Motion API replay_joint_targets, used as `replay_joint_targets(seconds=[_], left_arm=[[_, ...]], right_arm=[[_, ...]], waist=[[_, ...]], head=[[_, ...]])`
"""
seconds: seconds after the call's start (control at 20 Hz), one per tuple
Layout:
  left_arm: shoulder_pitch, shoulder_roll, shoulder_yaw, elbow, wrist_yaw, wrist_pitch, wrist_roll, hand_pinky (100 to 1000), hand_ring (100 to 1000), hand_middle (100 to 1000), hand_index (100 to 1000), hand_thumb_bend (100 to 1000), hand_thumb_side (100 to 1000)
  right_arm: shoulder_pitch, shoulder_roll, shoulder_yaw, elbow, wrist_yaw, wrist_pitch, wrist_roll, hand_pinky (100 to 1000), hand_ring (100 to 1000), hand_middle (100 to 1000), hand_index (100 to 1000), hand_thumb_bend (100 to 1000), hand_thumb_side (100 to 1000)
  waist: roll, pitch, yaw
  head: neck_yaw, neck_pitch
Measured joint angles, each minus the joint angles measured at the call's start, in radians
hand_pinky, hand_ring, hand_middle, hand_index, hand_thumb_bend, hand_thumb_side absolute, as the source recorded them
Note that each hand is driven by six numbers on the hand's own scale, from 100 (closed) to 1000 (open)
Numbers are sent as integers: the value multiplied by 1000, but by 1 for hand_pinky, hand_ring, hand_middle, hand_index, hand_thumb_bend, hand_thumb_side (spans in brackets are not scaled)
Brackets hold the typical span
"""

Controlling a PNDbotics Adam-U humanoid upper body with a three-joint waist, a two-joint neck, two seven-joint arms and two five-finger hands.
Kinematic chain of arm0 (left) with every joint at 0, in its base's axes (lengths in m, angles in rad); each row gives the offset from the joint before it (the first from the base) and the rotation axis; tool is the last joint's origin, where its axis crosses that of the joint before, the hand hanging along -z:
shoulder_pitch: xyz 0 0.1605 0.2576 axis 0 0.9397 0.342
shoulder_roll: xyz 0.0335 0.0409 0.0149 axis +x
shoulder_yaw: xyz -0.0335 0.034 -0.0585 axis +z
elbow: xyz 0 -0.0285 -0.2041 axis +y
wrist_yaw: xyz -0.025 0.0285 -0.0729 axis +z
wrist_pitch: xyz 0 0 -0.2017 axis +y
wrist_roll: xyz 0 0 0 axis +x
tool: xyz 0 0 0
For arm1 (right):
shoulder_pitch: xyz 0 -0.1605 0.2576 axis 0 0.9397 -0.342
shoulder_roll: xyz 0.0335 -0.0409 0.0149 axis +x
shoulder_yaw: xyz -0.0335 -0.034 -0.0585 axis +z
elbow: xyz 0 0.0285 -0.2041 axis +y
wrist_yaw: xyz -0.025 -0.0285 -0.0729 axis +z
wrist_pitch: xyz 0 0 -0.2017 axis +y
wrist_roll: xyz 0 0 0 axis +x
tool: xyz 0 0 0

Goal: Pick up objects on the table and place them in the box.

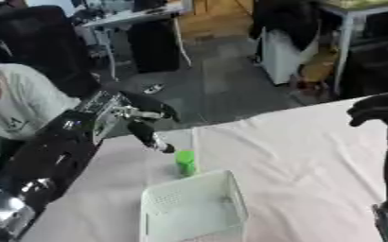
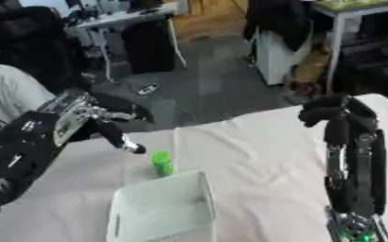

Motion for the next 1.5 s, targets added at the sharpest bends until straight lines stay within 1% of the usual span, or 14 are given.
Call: replay_joint_targets(seconds=[0.15,0.45,0.8,1.1,1.3,1.5], left_arm=[[-1,-10,-5,9,-4,10,-10,1000,1000,1000,1000,834,862],[-7,-32,-11,37,-40,7,-7,1000,1000,1000,1000,828,867],[-3,-42,-10,75,-95,-11,11,1000,1000,999,1000,791,839],[2,-42,-1,98,-137,-27,27,1000,1000,1000,1000,790,829],[3,-42,4,109,-153,-37,37,1000,1000,1000,1000,781,831],[9,-51,9,129,-155,-46,46,1000,1000,1000,1000,770,836]], right_arm=[[-1,0,0,0,0,-1,2,391,517,545,553,100,1000],[-3,7,0,0,-2,-1,3,392,517,545,554,100,1000],[-4,9,0,-1,-7,0,5,392,517,545,554,100,1000],[-4,10,0,-2,-8,0,5,392,517,545,554,100,1000],[-4,10,0,-2,-8,0,5,392,517,545,554,100,1000],[-4,18,0,-2,-8,0,5,392,517,545,554,100,1000]], waist=[[0,0,-4],[0,1,-10],[1,1,-14],[1,1,-16],[1,1,-17],[1,1,-18]], head=[[1,0],[11,1],[21,11],[20,12],[20,20],[20,20]])
